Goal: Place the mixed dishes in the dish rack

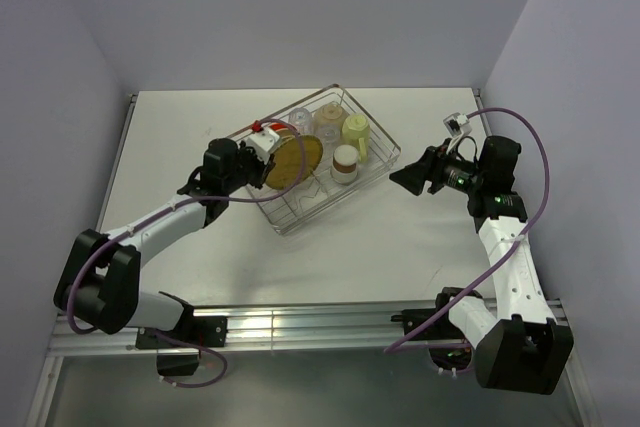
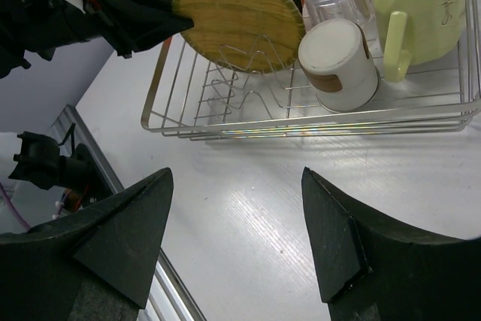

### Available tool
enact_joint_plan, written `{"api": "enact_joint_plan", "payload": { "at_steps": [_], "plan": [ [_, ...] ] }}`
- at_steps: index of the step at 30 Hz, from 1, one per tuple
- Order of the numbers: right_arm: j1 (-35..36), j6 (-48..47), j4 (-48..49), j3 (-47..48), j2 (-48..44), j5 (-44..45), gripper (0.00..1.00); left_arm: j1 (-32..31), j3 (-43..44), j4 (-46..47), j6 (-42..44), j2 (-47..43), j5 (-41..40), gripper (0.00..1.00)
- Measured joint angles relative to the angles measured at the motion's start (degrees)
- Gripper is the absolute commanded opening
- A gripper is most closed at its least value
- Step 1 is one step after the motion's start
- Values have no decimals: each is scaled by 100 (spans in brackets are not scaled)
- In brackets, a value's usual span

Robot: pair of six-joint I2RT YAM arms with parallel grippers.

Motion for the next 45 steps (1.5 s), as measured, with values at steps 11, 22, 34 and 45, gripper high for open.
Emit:
{"api": "enact_joint_plan", "payload": {
  "at_steps": [11,22,34,45],
  "plan": [
    [0,-92,-28,0,0,55,84,17,-4,234,-289,2,-33,50],
    [2,-1519,-1248,850,118,1373,100,17,44,-142,-1034,-1672,-503,99],
    [-2,-1403,-1327,1060,-59,3567,100,17,-739,-1010,-2983,-3818,-1003,99],
    [-39,-813,-1215,1051,-330,4605,100,17,-1257,-1624,-3576,-5219,-1709,99]
  ]
}}
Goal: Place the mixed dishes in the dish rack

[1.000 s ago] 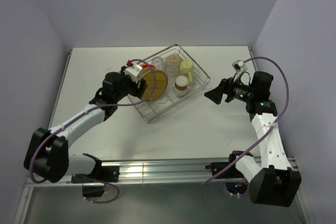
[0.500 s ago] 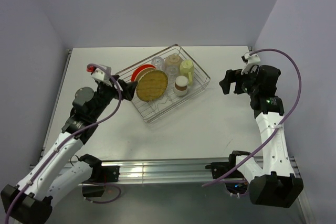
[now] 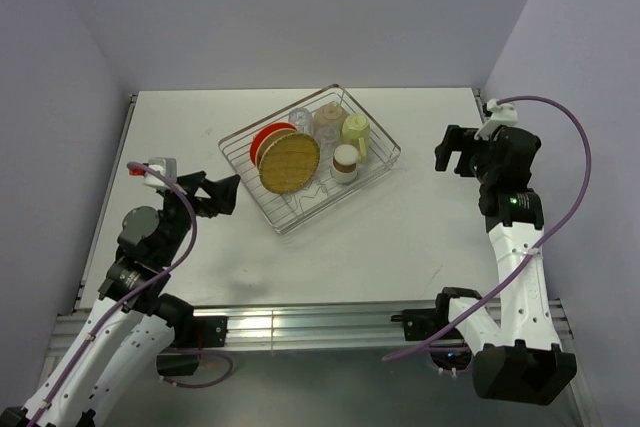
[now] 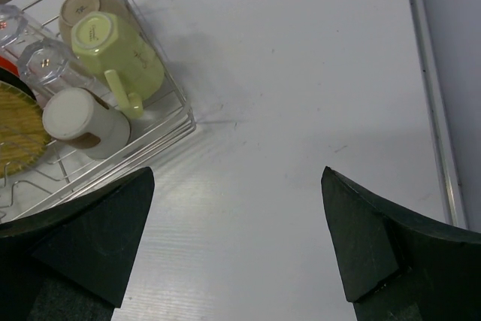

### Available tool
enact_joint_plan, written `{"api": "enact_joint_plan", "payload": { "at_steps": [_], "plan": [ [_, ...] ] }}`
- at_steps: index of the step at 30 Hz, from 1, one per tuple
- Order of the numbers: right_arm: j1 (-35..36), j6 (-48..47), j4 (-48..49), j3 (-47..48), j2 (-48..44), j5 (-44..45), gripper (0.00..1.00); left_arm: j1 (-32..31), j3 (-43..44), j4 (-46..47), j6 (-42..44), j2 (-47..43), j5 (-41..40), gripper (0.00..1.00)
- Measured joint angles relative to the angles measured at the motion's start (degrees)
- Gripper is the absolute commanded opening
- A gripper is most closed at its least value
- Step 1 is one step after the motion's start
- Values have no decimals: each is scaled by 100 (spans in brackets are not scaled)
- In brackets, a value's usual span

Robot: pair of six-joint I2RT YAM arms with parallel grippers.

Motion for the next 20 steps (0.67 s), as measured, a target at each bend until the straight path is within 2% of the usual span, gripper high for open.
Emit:
{"api": "enact_joint_plan", "payload": {
  "at_steps": [20],
  "plan": [
    [-4,264,125,-385,-264,627,100,0,-90,-306,-24,70,-37,99]
  ]
}}
